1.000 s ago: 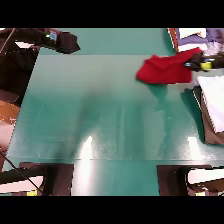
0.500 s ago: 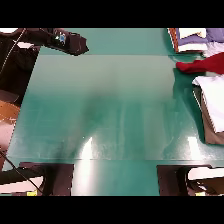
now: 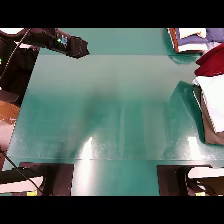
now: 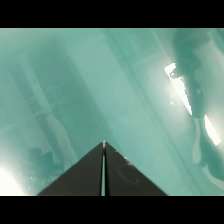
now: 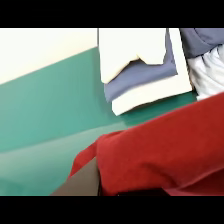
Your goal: Fold the shirts.
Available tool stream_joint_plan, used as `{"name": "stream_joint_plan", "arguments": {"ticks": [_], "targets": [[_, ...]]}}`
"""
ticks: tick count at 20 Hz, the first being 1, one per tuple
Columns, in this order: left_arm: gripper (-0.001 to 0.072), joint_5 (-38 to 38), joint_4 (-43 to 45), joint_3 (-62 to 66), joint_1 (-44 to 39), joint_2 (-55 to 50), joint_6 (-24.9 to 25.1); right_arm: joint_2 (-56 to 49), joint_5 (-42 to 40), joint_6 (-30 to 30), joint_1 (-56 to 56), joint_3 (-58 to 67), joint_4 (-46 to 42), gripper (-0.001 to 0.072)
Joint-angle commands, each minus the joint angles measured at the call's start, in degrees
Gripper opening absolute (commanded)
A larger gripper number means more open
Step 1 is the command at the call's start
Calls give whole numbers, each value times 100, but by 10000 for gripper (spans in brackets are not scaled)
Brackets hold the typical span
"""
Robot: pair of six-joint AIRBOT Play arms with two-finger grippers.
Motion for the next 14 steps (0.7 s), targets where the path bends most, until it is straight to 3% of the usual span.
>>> {"name": "stream_joint_plan", "arguments": {"ticks": [1,7,10,14], "targets": [[26,-31,-13,-2,-4,-4,0,310,599,-4,-256,-87,-59,14],[26,-225,-13,-2,-4,-4,2,1292,1073,-2,-949,-1539,-149,14],[26,-221,-13,-2,-4,-4,2,1690,1644,11,-1226,-2249,-1222,15],[26,-223,-13,-2,-4,-4,4,2253,1786,334,-1609,-3353,-2396,18]]}}
